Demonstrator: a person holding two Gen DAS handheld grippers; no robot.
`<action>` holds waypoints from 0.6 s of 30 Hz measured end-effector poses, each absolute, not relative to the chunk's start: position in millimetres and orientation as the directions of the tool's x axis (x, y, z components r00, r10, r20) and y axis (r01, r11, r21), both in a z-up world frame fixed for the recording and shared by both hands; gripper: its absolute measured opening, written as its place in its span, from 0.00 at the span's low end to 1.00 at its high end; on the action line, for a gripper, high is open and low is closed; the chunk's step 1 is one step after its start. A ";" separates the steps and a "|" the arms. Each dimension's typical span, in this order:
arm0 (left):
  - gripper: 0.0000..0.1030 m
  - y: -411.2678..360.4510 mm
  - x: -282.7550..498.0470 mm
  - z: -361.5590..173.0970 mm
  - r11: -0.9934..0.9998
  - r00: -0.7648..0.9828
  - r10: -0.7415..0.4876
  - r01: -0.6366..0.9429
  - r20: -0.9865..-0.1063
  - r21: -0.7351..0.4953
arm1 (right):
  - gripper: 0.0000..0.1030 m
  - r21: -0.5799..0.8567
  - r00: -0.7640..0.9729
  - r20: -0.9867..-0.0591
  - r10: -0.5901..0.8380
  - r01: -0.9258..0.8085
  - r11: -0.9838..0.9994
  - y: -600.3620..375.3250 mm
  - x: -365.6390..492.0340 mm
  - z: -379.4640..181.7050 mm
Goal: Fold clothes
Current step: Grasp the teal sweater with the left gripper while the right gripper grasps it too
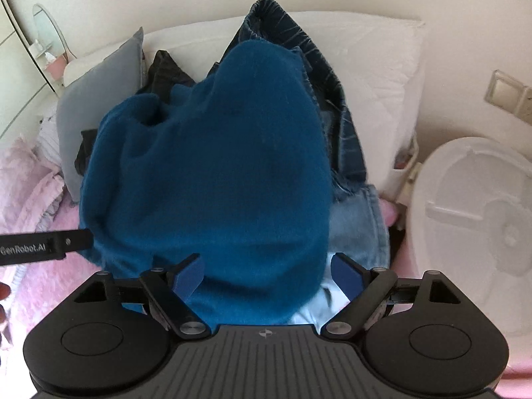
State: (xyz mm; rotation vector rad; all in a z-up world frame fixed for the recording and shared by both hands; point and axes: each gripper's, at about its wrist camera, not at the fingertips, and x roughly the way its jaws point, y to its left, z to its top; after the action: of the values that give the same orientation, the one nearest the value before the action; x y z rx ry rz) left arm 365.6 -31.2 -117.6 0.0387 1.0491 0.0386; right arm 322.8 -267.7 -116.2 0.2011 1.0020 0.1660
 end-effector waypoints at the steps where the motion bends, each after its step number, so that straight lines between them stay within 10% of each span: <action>1: 0.88 -30.3 372.5 -120.6 0.999 0.497 0.052 -0.017 -0.866 0.051 | 0.84 0.258 0.525 -0.816 0.241 -0.041 0.965 -270.2 331.8 -119.0; 15: 0.89 -13.9 438.3 -167.9 0.996 0.478 0.012 -0.079 -0.878 -0.030 | 0.84 0.317 0.555 -0.796 0.241 0.042 0.948 -295.8 428.5 -157.6; 18: 0.73 -9.7 438.4 -172.4 0.995 0.492 -0.038 -0.061 -0.870 -0.077 | 0.84 0.319 0.550 -0.796 0.253 0.025 0.948 -293.2 435.9 -164.2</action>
State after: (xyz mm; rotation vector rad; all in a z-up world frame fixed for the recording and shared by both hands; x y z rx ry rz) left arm 438.4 -9.7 -172.4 -0.1023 1.0571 0.0140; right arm 435.9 -293.2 -164.2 0.3101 0.9835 0.1372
